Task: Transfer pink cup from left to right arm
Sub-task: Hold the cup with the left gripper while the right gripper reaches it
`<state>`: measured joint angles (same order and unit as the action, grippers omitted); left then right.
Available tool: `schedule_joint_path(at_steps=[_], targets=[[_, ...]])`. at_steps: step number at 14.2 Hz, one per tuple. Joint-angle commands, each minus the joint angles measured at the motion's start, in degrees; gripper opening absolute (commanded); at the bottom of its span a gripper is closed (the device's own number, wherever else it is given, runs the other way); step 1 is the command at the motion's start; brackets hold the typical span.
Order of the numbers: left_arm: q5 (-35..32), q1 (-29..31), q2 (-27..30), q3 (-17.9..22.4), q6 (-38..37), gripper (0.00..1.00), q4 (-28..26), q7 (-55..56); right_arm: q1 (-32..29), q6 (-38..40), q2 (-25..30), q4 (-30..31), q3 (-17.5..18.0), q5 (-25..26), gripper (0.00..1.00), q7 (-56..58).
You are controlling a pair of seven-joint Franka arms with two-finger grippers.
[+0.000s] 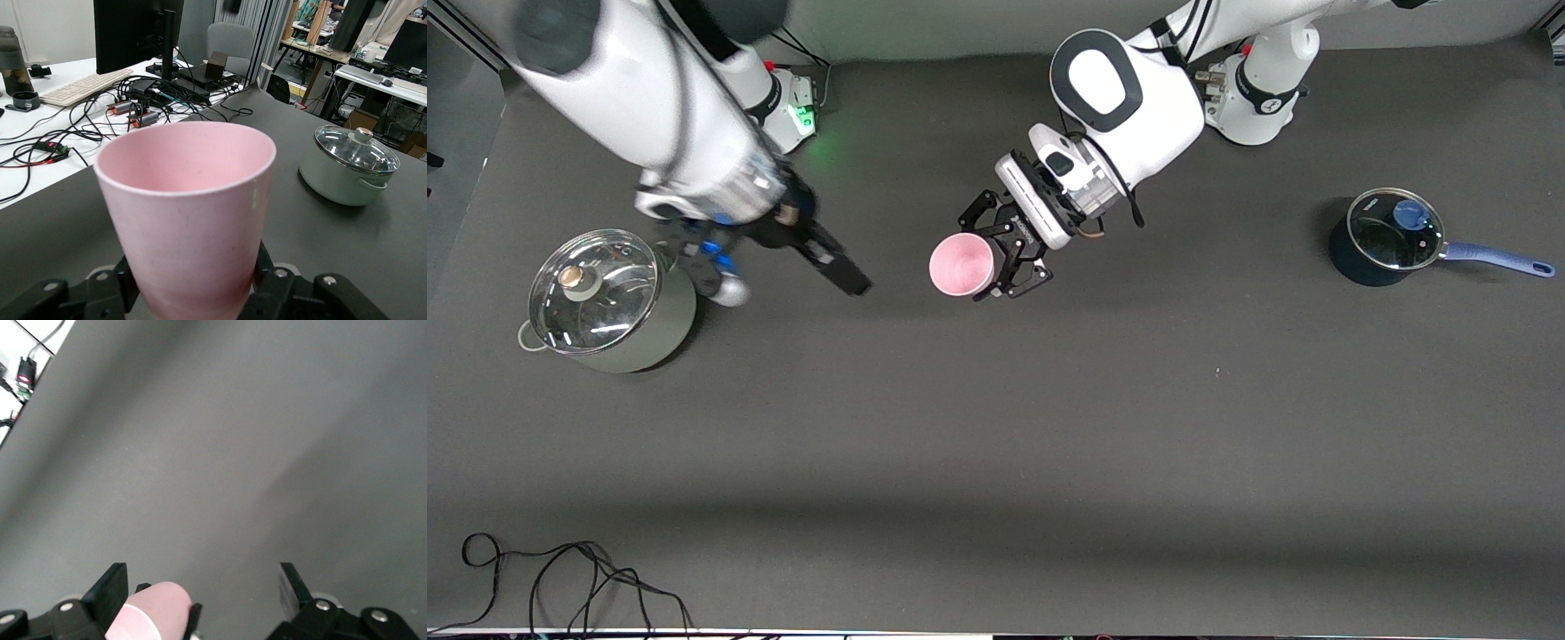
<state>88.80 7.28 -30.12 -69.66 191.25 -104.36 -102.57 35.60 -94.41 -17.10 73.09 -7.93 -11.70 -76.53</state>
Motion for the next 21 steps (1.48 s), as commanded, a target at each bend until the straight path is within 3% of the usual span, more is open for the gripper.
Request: schedule_joint_path(at_steps=[1, 4, 11, 13, 15, 16, 21], targets=[[0.94, -1.13, 0.86, 0.84, 1.14, 0.39, 0.83, 0.79, 3.15, 1.24, -3.90, -4.79, -0.86, -1.40, 1.00, -6.58], [0.94, -1.13, 0.86, 0.75, 1.14, 0.39, 0.83, 0.79, 5.09, 0.98, -6.53, -7.78, -0.24, -1.40, 1.00, -11.26], [0.94, -1.13, 0.77, 0.75, 1.49, 0.40, 0.83, 0.79, 5.27, 0.98, -7.86, -7.78, 1.25, -4.03, 0.98, -11.27], [0.94, -1.13, 0.77, 0.84, 1.58, 0.40, 0.83, 0.79, 5.27, 0.98, -7.86, -7.43, 1.87, -4.30, 0.37, -11.01], [0.94, -1.13, 0.77, 0.84, 1.58, 0.40, 0.83, 0.79, 5.27, 0.89, -8.21, -7.43, 2.57, -4.21, 0.28, -11.09], [0.94, -1.13, 0.77, 0.84, 1.49, 0.40, 0.83, 0.79, 5.35, 0.89, -8.47, -7.43, 2.57, -4.12, 0.00, -11.01], [0.94, -1.13, 0.68, 0.84, 1.58, 0.42, 0.83, 0.79, 4.83, 0.98, -8.30, -7.70, 2.57, -4.30, 0.00, -9.08]])
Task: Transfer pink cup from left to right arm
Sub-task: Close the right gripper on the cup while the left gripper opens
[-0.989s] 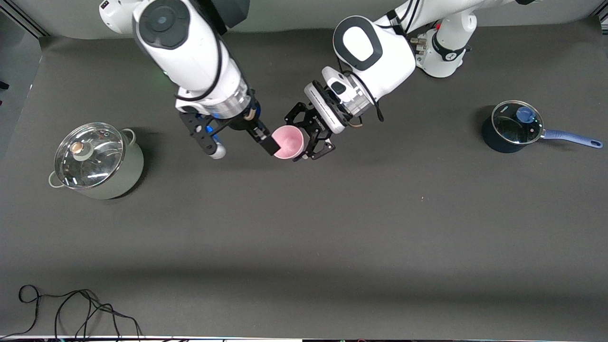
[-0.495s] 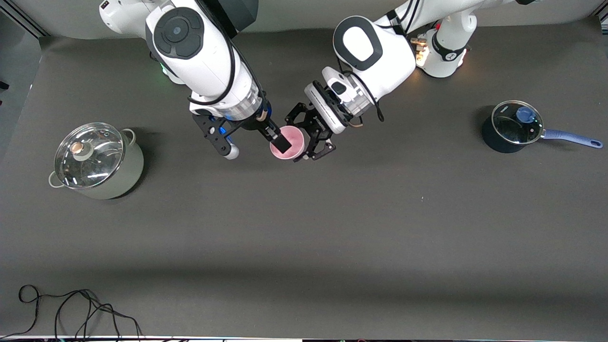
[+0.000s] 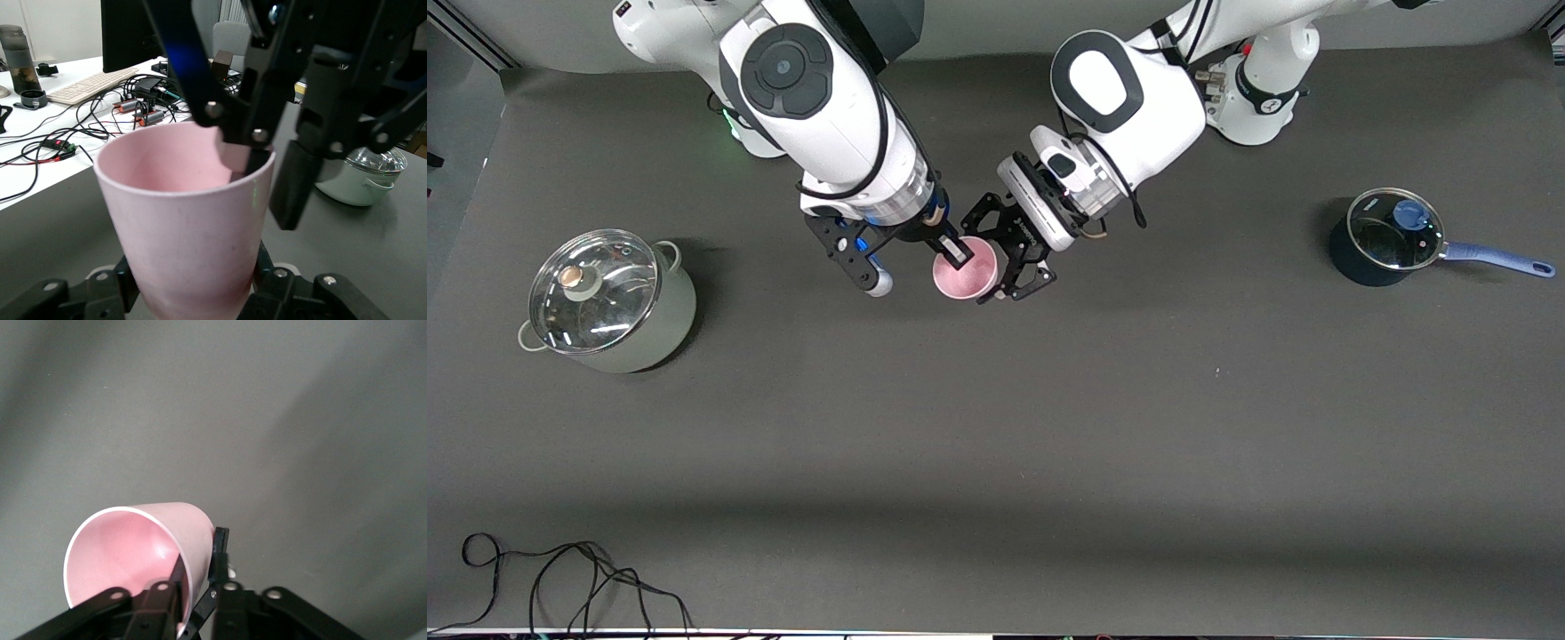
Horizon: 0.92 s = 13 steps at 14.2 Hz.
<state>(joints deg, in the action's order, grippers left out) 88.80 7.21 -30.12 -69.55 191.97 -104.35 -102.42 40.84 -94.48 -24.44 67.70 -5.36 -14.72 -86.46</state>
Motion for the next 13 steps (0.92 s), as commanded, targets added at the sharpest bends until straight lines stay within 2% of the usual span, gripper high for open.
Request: schedule_joint_path(at_steps=[1, 4, 6, 7, 8, 11, 13], targets=[[0.94, -1.06, 0.59, 0.82, 0.86, 0.42, 0.81, 0.65, -0.50, 1.06, -0.96, -2.31, -0.08, -1.37, 0.00, 1.03], [1.55, -1.06, 0.59, 0.82, 0.86, 0.47, 0.81, 0.65, -0.59, 1.06, -0.96, -2.31, -0.17, -1.28, 0.00, 2.78], [1.64, -1.06, 0.59, 0.82, 0.86, 0.82, 0.90, 0.65, -0.76, 1.06, -0.87, -2.40, -0.35, -1.19, 0.00, 3.58], [1.73, -1.06, 0.59, 0.82, 0.86, 0.94, 0.90, 0.73, -0.85, 1.06, -0.78, -2.40, -0.43, -1.19, 0.00, 3.67], [1.64, -0.97, 0.59, 0.90, 0.78, 0.98, 0.90, 1.17, -0.85, 1.06, -0.78, -2.40, -0.61, -1.19, 0.00, 3.75], [1.64, -0.71, 0.24, 1.17, 0.78, 0.98, 0.81, 1.79, -1.81, 1.14, -0.43, -2.22, -0.96, -0.40, 0.00, 9.18], [1.56, -0.01, -0.46, 1.69, 0.69, 0.98, 0.38, 1.79, -4.79, 1.93, 0.27, -1.96, -0.96, -0.40, 0.00, 14.62]])
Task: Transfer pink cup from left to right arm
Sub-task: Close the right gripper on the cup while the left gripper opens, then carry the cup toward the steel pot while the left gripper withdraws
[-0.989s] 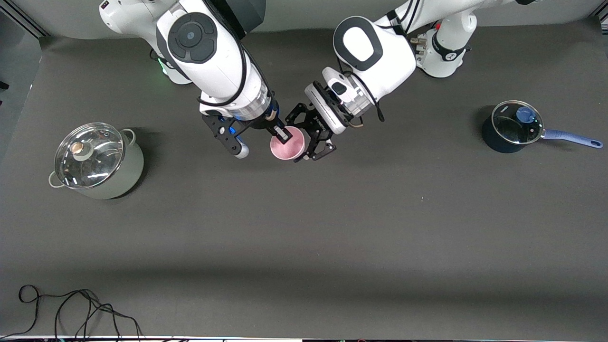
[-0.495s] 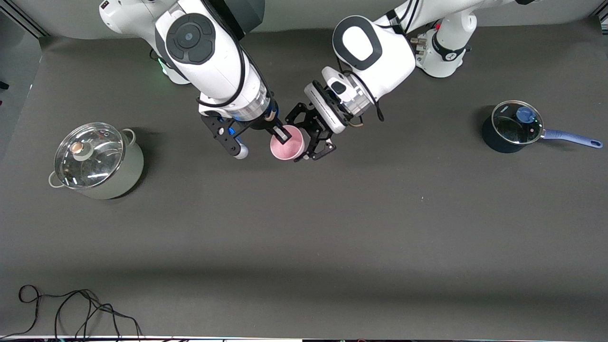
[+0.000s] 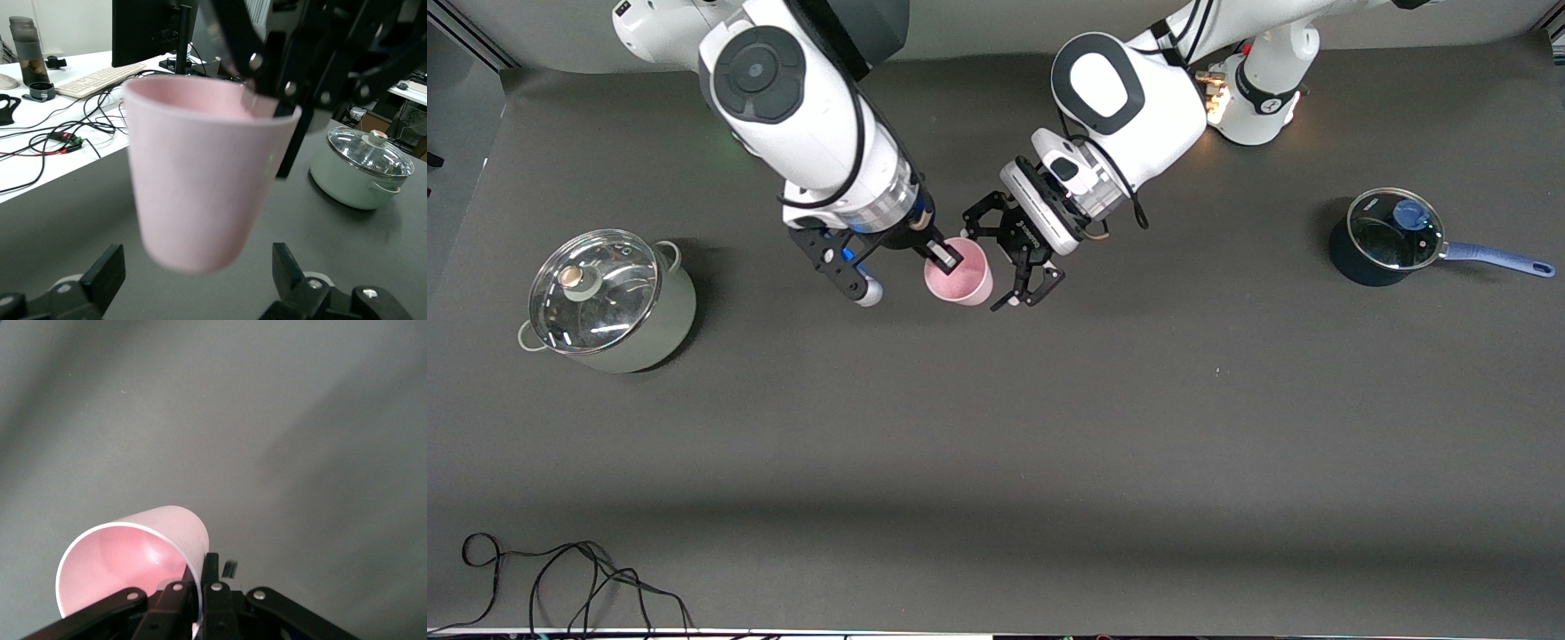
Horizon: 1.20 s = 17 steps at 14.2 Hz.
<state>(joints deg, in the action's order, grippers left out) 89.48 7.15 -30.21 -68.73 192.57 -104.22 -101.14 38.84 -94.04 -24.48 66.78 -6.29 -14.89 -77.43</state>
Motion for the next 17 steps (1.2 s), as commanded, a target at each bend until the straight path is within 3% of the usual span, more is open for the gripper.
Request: schedule_joint_path(at_steps=[1, 4, 8, 14, 17], targets=[[0.95, 0.14, -0.90, 2.10, 0.09, 0.98, 0.07, 0.51, -4.63, 1.84, 1.26, -0.69, 0.05, -0.14, 0.00, 8.50], [0.78, 3.73, -2.21, 3.52, -2.36, 0.98, -0.90, 0.77, -10.17, 8.76, 3.90, 0.01, -0.74, 0.12, 0.00, 23.94], [0.60, 12.69, -2.75, 3.52, -14.64, 0.99, -4.58, 0.77, -11.16, 17.04, 6.19, 1.94, -8.28, 8.81, 0.00, 50.12], [-0.27, 21.41, -2.05, 3.60, -27.67, 0.99, -9.51, 0.86, -11.07, 15.13, 7.25, 8.43, -24.80, 8.82, 0.00, 76.79], [-2.64, 22.82, -2.66, 3.69, -30.40, 0.99, -9.87, 0.95, -10.63, 5.14, 12.68, 21.32, -25.97, 8.91, 0.00, 78.66]])
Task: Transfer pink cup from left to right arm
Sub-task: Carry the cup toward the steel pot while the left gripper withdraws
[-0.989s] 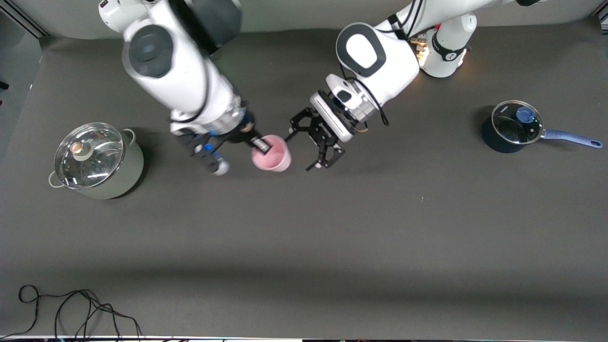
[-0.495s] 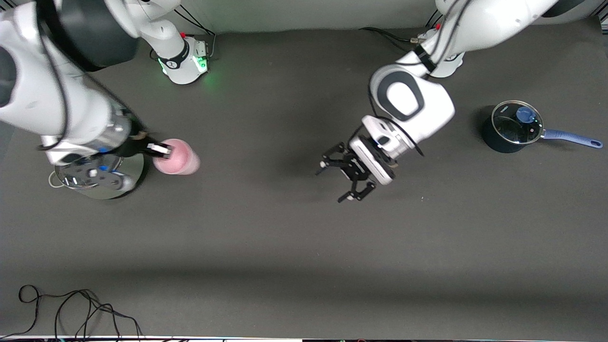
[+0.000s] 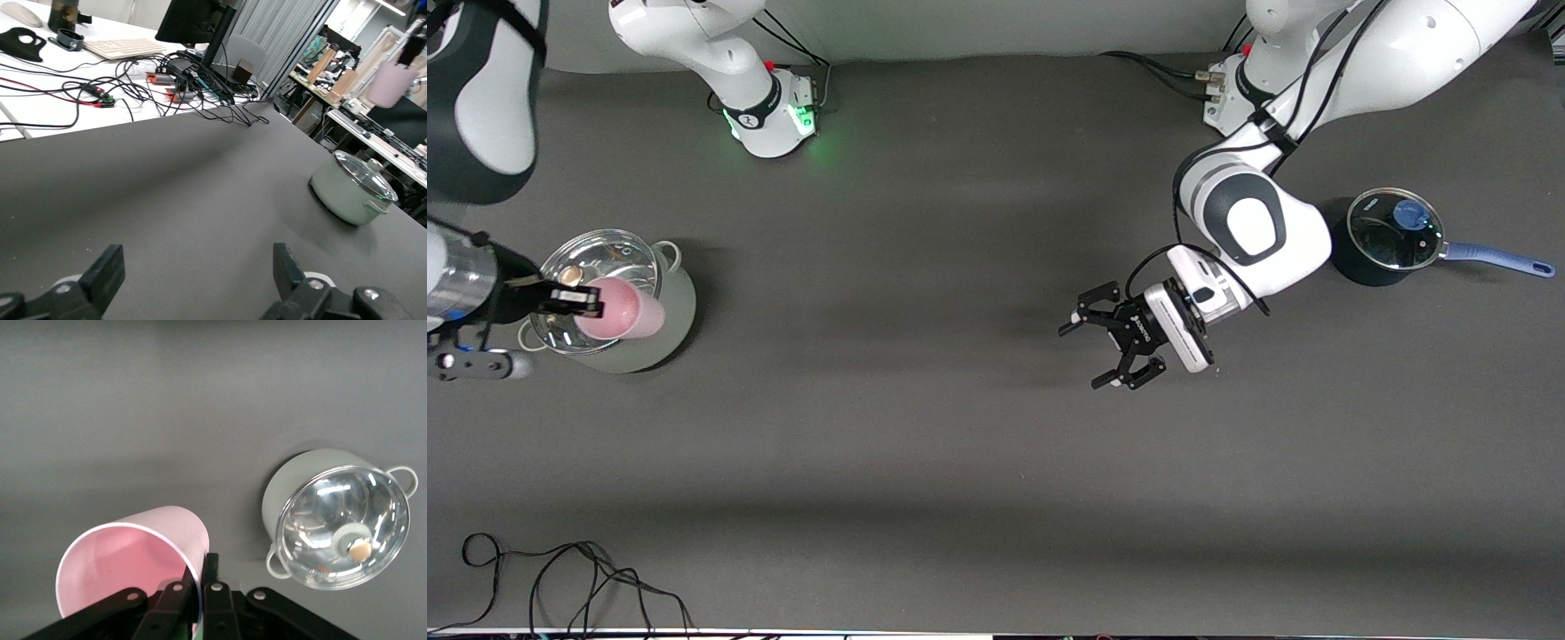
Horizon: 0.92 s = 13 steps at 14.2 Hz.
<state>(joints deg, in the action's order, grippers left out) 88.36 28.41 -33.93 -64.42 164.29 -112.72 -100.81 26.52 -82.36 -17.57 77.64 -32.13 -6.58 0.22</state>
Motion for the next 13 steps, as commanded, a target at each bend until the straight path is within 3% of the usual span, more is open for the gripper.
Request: schedule_joint_path(at_steps=[1, 6, 10, 13], targets=[[-1.53, 1.65, 1.06, -0.36, -2.91, 0.99, -1.45, 0.70, 1.78, -10.50, 7.70, 15.30, -0.22, 0.60, 0.00, 1.02], [-5.45, 1.56, 1.06, 3.07, -8.79, 0.99, -1.37, 5.33, 1.78, -25.81, 10.27, 30.88, -0.22, 0.51, 0.00, 0.66], [-25.12, 2.52, 2.20, 6.93, -20.29, 0.99, 0.56, 29.47, 2.13, -42.31, 9.83, 43.18, -0.22, 0.07, 0.00, 0.31], [-32.71, 6.29, 4.39, 7.03, -28.55, 0.99, 0.57, 40.22, 2.31, -53.05, 8.95, 50.22, 0.13, -0.19, 0.00, 0.22]])
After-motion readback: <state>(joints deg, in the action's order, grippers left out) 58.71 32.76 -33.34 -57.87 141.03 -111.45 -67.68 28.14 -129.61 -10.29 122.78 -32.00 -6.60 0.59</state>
